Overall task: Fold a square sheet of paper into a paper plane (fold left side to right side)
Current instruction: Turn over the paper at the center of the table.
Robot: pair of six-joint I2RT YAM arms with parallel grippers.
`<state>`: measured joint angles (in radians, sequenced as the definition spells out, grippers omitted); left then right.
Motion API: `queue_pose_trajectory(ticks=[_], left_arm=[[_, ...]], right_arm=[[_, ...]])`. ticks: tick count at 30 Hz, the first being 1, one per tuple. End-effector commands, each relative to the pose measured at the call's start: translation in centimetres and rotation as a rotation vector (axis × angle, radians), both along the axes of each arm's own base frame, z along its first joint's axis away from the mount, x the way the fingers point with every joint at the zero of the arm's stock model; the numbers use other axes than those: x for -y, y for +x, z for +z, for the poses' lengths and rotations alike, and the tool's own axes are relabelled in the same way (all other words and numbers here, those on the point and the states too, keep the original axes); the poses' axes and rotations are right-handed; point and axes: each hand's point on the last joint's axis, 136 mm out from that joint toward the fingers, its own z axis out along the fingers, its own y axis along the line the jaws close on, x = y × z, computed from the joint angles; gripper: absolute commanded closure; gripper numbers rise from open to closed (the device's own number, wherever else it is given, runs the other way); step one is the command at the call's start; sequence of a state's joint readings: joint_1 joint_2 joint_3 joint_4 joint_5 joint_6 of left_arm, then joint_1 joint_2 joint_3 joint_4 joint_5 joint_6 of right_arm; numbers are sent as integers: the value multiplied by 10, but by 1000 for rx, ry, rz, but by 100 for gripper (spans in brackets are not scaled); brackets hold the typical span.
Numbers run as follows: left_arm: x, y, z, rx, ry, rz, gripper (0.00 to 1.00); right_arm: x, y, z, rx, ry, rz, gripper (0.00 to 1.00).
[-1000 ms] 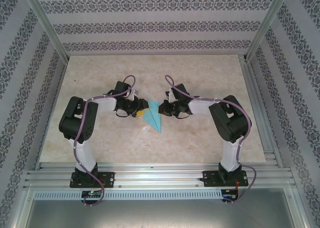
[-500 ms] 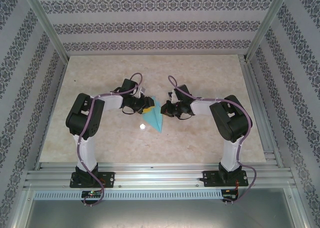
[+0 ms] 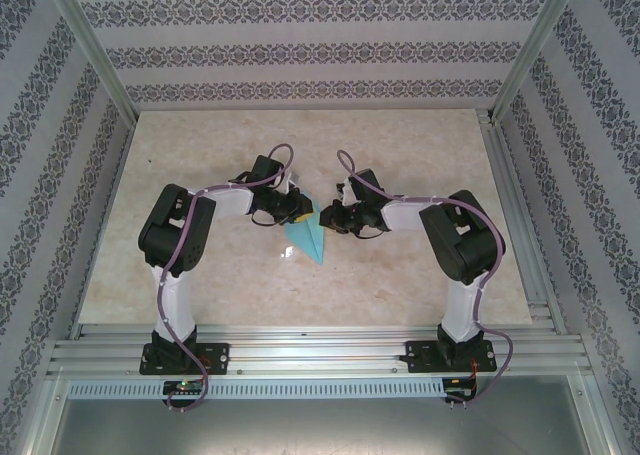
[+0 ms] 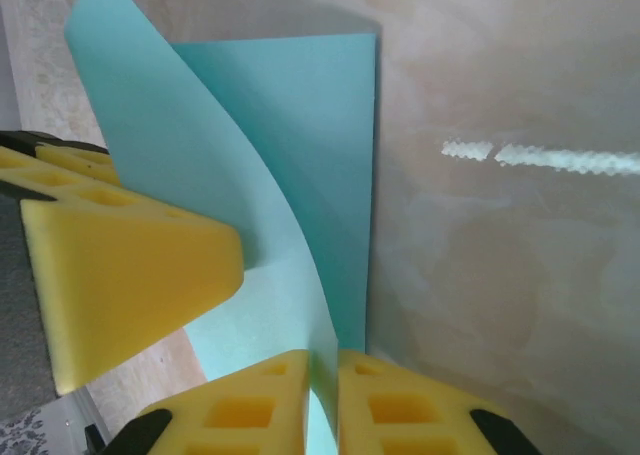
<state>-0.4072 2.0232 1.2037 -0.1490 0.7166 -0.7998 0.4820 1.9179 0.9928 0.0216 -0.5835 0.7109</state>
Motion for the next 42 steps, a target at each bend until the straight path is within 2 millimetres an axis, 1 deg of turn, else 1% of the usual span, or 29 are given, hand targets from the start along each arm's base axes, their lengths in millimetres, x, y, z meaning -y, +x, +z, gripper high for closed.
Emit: queue_pose_trajectory(ticks=[1, 4, 7, 8, 9, 12, 13, 15, 16, 17, 20, 22, 24, 26, 30, 35, 38, 42], left_arm=[[4, 5, 11, 38, -3, 1, 89], [3, 6, 25, 68, -10, 2, 93], [5, 5, 49, 114, -40, -4, 95], [6, 5, 58, 134, -54, -8, 95], [6, 5, 70, 155, -70, -11, 96], [8, 3, 110, 232, -122, -22, 96], [10, 2, 126, 267, -142, -30, 96], [11, 0, 155, 325, -181, -43, 96], [12, 0, 171, 360, -203, -48, 96], [12, -2, 185, 388, -222, -49, 96], [15, -6, 224, 463, -298, -60, 96], [18, -10, 242, 500, -334, -75, 96], [21, -13, 258, 535, -357, -84, 96], [24, -17, 271, 561, -386, -92, 96], [28, -23, 285, 578, -426, -109, 95], [32, -27, 289, 581, -459, -131, 94], [34, -31, 291, 583, -473, -148, 94], [35, -34, 291, 580, -478, -164, 94]], right_arm=[[12, 7, 34, 89, 17, -32, 77], [30, 5, 55, 144, 18, -77, 67], [41, -6, 81, 194, 66, -86, 55], [42, -9, 88, 204, 81, -85, 53], [45, -16, 100, 231, 103, -82, 46], [54, -34, 126, 312, 151, -93, 25], [57, -40, 136, 340, 174, -101, 16], [60, -51, 154, 381, 233, -106, 5], [60, -56, 163, 403, 268, -105, 2], [59, -62, 174, 419, 312, -94, 2], [53, -75, 198, 447, 400, -48, 2], [48, -81, 212, 459, 441, -22, 2], [43, -85, 220, 455, 466, -1, 2], [40, -85, 221, 434, 484, -5, 4], [32, -82, 221, 395, 534, 0, 9], [14, -84, 233, 375, 616, 55, 13], [10, -81, 234, 363, 627, 57, 17], [10, -80, 234, 364, 625, 56, 25]])
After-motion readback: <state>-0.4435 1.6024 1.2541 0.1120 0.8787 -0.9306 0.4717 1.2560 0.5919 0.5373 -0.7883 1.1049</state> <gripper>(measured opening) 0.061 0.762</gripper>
